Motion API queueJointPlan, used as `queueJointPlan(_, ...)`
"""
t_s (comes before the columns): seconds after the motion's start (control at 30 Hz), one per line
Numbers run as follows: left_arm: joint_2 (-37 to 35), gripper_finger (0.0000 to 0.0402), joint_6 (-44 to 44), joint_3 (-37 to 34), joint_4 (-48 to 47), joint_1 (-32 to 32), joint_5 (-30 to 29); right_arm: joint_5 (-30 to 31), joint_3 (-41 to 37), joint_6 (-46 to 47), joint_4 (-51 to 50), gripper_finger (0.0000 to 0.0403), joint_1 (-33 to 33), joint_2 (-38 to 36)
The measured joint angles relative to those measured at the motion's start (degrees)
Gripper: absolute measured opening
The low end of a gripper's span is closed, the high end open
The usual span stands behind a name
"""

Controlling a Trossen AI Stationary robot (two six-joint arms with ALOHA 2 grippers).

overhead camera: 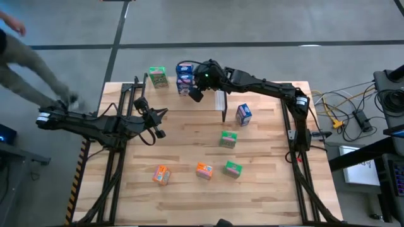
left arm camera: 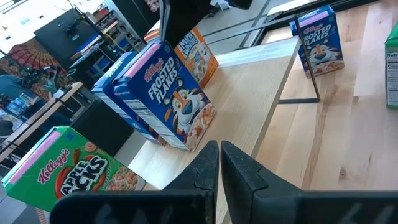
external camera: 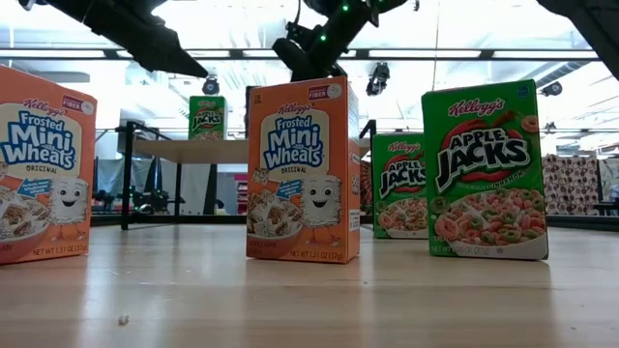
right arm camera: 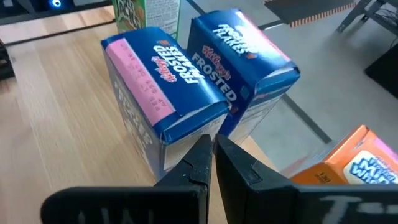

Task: Stack cereal on shelf
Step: Put the bottom blue cereal box on the shelf aligned with the other blue cereal box

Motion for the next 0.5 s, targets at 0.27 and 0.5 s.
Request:
queueJointPlan(0.27,0.0,0.0001,0.0,0.0,0.0,0.0,0.0,0.0,-0.2,-0.1,0.2,0.0013,0.0,0.0)
queueJointPlan(0.5,0.0,0.0001,0.0,0.0,0.0,0.0,0.0,0.0,0.5,-0.1,-2.8,0.0013,0.9,-1.0)
